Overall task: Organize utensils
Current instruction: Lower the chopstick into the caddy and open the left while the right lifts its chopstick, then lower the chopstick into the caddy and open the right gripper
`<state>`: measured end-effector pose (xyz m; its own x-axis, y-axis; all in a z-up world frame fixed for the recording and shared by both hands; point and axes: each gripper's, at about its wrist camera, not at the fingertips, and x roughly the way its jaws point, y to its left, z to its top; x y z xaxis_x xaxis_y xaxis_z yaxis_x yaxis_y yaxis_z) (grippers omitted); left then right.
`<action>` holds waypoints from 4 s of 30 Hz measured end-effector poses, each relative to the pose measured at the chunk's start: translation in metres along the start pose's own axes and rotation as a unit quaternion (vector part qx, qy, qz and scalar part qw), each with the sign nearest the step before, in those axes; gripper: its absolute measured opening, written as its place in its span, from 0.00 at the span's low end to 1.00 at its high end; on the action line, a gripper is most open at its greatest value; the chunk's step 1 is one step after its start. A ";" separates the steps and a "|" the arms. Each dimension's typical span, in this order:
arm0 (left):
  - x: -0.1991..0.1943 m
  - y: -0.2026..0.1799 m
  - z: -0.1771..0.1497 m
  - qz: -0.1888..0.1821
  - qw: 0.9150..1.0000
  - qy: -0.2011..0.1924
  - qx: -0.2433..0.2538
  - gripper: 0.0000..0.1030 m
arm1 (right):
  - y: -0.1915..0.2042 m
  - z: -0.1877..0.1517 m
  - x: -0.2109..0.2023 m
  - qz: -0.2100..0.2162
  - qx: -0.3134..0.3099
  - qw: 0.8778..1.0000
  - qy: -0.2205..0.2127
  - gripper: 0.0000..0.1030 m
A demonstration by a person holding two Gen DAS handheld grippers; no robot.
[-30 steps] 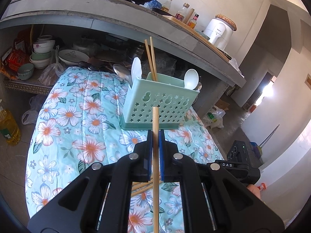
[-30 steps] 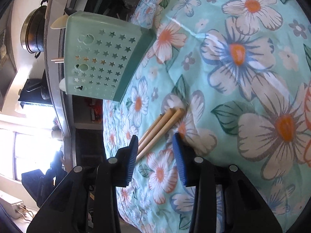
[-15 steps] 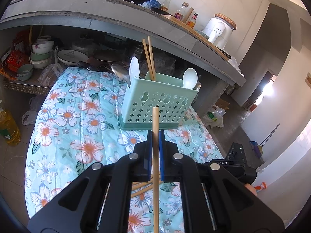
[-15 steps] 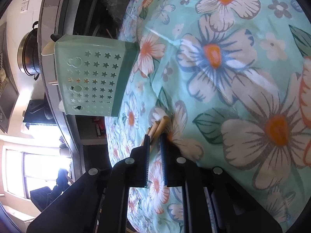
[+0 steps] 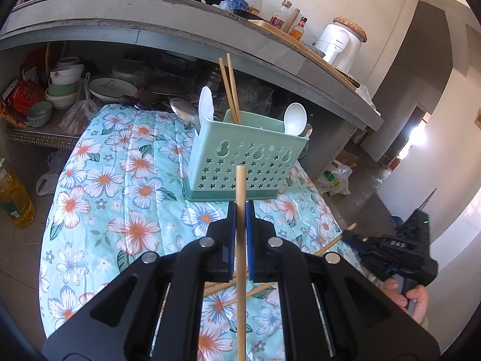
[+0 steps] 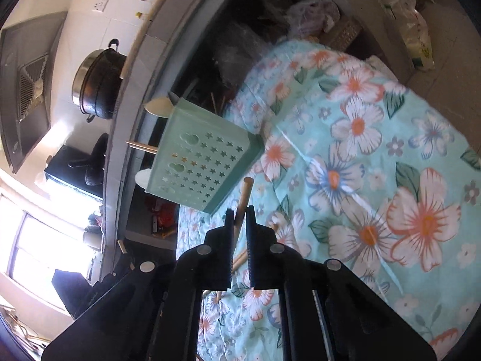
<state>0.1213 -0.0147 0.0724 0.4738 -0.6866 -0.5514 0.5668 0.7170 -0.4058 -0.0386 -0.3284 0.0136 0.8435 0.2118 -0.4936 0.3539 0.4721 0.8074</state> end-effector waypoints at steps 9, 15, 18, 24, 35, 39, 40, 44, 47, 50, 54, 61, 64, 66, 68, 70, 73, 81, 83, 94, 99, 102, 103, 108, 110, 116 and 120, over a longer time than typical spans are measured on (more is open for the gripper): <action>-0.001 -0.016 0.005 0.012 1.000 -0.005 0.014 0.04 | 0.033 0.011 -0.042 0.007 -0.075 0.995 -0.060 0.06; -0.005 -0.030 0.014 0.016 0.999 -0.016 0.028 0.04 | 0.032 0.014 -0.057 0.021 -0.076 0.994 -0.073 0.06; -0.008 -0.035 0.027 0.019 0.999 -0.028 0.034 0.04 | 0.035 0.018 -0.066 0.027 -0.082 0.993 -0.082 0.06; -0.016 -0.050 0.072 0.011 0.996 -0.077 0.036 0.04 | 0.044 0.032 -0.085 0.037 -0.105 0.988 -0.107 0.06; -0.009 -0.104 0.173 0.005 0.966 -0.245 0.076 0.04 | 0.057 0.043 -0.089 0.042 -0.132 0.983 -0.119 0.06; 0.014 -0.116 0.201 0.007 0.958 -0.273 0.085 0.04 | 0.058 0.044 -0.082 0.041 -0.135 0.984 -0.112 0.06; 0.022 -0.116 0.207 0.008 0.957 -0.276 0.087 0.04 | 0.058 0.044 -0.080 0.040 -0.135 0.984 -0.109 0.06; 0.063 -0.117 0.217 0.027 0.962 -0.250 0.108 0.04 | 0.054 0.047 -0.072 0.037 -0.130 0.985 -0.103 0.06; 0.091 -0.116 0.208 0.045 0.965 -0.222 0.132 0.04 | 0.051 0.048 -0.068 0.036 -0.128 0.986 -0.099 0.06; 0.119 -0.119 0.198 0.068 0.964 -0.200 0.164 0.05 | 0.049 0.048 -0.063 0.035 -0.127 0.987 -0.093 0.06; 0.130 -0.117 0.191 0.067 0.964 -0.195 0.165 0.05 | 0.047 0.047 -0.059 0.034 -0.124 0.988 -0.087 0.06; 0.100 -0.130 0.211 0.064 0.946 -0.268 0.172 0.04 | 0.043 0.050 -0.057 0.035 -0.118 0.989 -0.086 0.06; 0.111 -0.131 0.216 0.068 0.947 -0.265 0.171 0.05 | 0.039 0.050 -0.052 0.039 -0.107 0.990 -0.078 0.06; 0.124 -0.129 0.214 0.073 0.949 -0.255 0.173 0.05 | 0.036 0.051 -0.051 0.039 -0.103 0.991 -0.075 0.06; 0.138 -0.126 0.208 0.080 0.950 -0.240 0.182 0.05 | 0.034 0.052 -0.051 0.038 -0.101 0.991 -0.075 0.06; 0.148 -0.123 0.201 0.086 0.952 -0.225 0.186 0.05 | 0.033 0.052 -0.052 0.037 -0.100 0.991 -0.076 0.06; 0.163 -0.119 0.193 0.090 0.962 -0.180 0.185 0.05 | 0.032 0.053 -0.054 0.036 -0.098 0.991 -0.078 0.06; 0.174 -0.109 0.165 0.073 0.977 -0.086 0.179 0.39 | 0.036 0.049 -0.053 0.036 -0.102 0.991 -0.075 0.06; 0.164 -0.105 0.159 0.068 0.979 -0.084 0.174 0.41 | 0.038 0.047 -0.054 0.035 -0.104 0.991 -0.075 0.06; 0.063 -0.066 0.084 0.053 0.986 -0.102 0.119 0.62 | 0.076 0.045 -0.077 0.041 -0.150 0.981 -0.114 0.06; 0.035 -0.045 0.037 0.069 0.989 -0.084 0.101 0.69 | 0.109 0.061 -0.086 0.061 -0.179 0.972 -0.138 0.06; 0.021 -0.031 0.011 0.073 0.991 -0.079 0.084 0.73 | 0.136 0.073 -0.085 0.073 -0.202 0.965 -0.152 0.06; 0.016 -0.026 0.002 0.073 0.991 -0.077 0.080 0.73 | 0.146 0.077 -0.083 0.077 -0.210 0.962 -0.154 0.06; 0.007 -0.013 -0.028 0.076 0.992 -0.056 0.087 0.75 | 0.192 0.098 -0.061 0.077 -0.248 0.952 -0.160 0.06; 0.004 -0.010 -0.036 0.076 0.992 -0.050 0.093 0.77 | 0.210 0.102 -0.047 0.066 -0.267 0.947 -0.164 0.06; -0.001 -0.001 -0.047 0.076 0.991 -0.048 0.097 0.79 | 0.238 0.114 0.010 0.013 -0.305 0.940 -0.151 0.06; 0.001 0.006 -0.049 0.072 0.993 -0.044 0.088 0.79 | 0.243 0.113 0.042 -0.019 -0.326 0.935 -0.135 0.06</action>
<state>0.0916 -0.0053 0.0337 0.6108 -0.5916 -0.5263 0.5937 0.7819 -0.1901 0.1287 -0.3011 0.2257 0.9380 0.0019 -0.3467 0.1379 0.9154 0.3781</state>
